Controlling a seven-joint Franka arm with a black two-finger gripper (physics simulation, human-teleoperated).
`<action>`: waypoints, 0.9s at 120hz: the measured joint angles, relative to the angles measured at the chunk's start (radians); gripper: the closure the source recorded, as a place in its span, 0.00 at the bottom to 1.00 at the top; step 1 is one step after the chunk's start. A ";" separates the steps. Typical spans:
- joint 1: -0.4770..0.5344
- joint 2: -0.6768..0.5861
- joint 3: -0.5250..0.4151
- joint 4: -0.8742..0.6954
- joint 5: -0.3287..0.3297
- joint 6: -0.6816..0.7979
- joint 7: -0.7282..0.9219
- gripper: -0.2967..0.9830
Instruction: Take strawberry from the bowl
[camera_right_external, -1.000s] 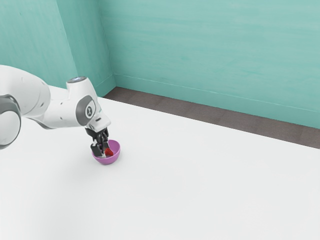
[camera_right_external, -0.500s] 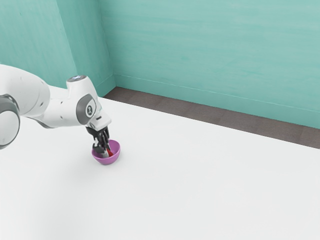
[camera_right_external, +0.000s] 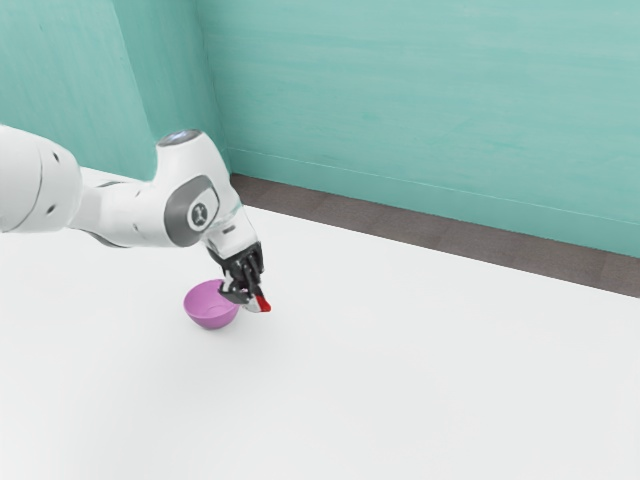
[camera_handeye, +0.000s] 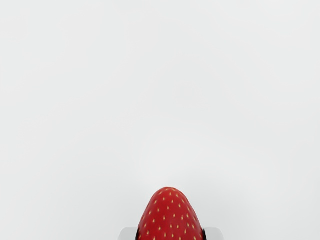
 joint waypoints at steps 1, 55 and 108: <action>-0.004 0.002 -0.001 0.000 0.000 0.000 -0.001 0.78; -0.020 0.046 -0.025 0.019 -0.006 -0.011 -0.022 0.48; 0.171 -0.282 -0.038 0.485 0.229 -0.692 -0.326 0.26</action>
